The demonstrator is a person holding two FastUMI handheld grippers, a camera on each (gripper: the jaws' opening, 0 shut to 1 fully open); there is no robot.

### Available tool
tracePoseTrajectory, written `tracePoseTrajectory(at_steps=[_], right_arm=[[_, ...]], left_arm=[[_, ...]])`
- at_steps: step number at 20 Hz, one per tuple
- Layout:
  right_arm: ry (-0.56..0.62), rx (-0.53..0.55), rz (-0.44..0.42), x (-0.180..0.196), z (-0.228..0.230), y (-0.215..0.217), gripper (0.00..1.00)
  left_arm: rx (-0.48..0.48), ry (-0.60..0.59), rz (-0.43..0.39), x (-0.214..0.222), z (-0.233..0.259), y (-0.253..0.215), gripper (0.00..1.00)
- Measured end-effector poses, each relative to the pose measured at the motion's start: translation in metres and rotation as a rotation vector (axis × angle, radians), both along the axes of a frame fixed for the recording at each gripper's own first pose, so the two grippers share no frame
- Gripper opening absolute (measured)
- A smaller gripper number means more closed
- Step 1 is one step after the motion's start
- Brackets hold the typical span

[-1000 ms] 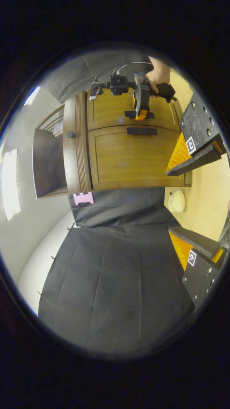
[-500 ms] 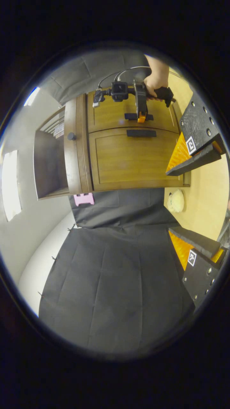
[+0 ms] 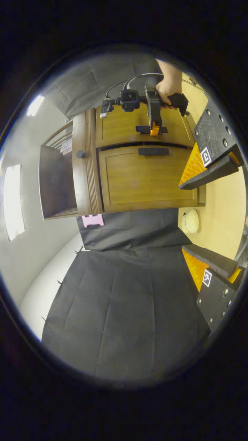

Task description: Open the right door of the double-door shoe cabinet with the right hand, and open the left door with the left hand.

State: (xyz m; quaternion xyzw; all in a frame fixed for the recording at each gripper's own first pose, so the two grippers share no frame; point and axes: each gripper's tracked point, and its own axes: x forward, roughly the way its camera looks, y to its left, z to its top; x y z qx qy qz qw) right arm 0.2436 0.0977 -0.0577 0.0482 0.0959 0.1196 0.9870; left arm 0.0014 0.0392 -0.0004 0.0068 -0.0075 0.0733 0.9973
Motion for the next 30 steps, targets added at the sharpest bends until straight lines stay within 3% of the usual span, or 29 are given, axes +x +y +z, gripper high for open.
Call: tracePoseTrajectory(at_steps=[1, 30], right_arm=[[-0.002, -0.003, -0.001, -0.004, 0.000, -0.002, 0.27], [-0.008, -0.039, -0.033, -0.116, 0.013, -0.078, 0.28]], left_arm=[[-0.001, -0.001, -0.005, 0.000, 0.000, 0.000, 0.91], [-0.004, -0.054, -0.188, 0.001, 0.007, -0.016, 0.91]])
